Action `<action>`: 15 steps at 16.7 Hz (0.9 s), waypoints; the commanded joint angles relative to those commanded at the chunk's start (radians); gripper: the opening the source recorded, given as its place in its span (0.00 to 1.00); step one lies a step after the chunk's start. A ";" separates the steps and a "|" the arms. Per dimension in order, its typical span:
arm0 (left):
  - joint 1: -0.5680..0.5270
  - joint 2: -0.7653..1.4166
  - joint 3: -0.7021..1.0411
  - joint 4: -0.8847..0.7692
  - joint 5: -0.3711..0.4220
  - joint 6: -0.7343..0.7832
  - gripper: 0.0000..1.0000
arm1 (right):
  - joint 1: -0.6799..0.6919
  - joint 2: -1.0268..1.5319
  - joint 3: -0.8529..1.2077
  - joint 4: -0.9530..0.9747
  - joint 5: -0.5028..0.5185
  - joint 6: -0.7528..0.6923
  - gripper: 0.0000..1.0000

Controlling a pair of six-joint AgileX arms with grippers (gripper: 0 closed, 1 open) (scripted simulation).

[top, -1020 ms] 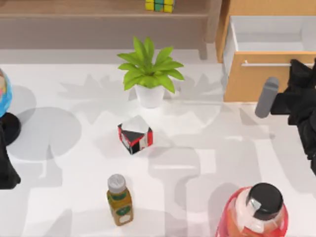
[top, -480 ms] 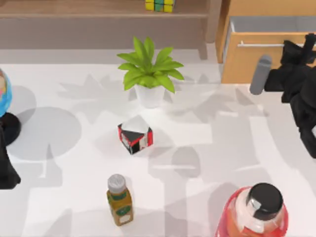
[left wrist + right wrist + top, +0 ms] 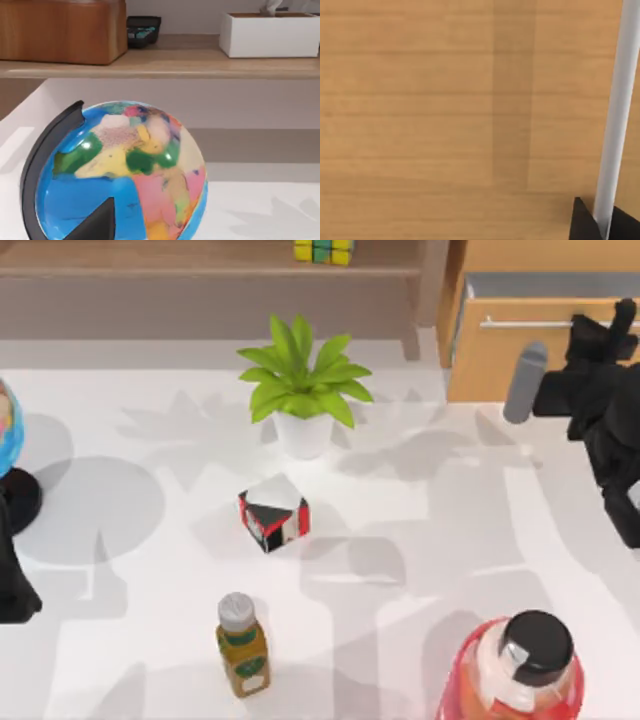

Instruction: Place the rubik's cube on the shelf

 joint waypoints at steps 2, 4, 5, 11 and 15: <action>0.000 0.000 0.000 0.000 0.000 0.000 1.00 | -0.007 0.026 0.059 -0.033 -0.007 -0.001 0.00; 0.000 0.000 0.000 0.000 0.000 0.000 1.00 | -0.015 0.057 0.129 -0.072 -0.015 -0.001 0.00; 0.000 0.000 0.000 0.000 0.000 0.000 1.00 | -0.019 0.072 0.163 -0.091 -0.019 -0.001 0.00; 0.000 0.000 0.000 0.000 0.000 0.000 1.00 | -0.031 0.112 0.255 -0.142 -0.029 -0.002 0.00; 0.000 0.000 0.000 0.000 0.000 0.000 1.00 | -0.031 0.112 0.255 -0.142 -0.029 -0.002 0.15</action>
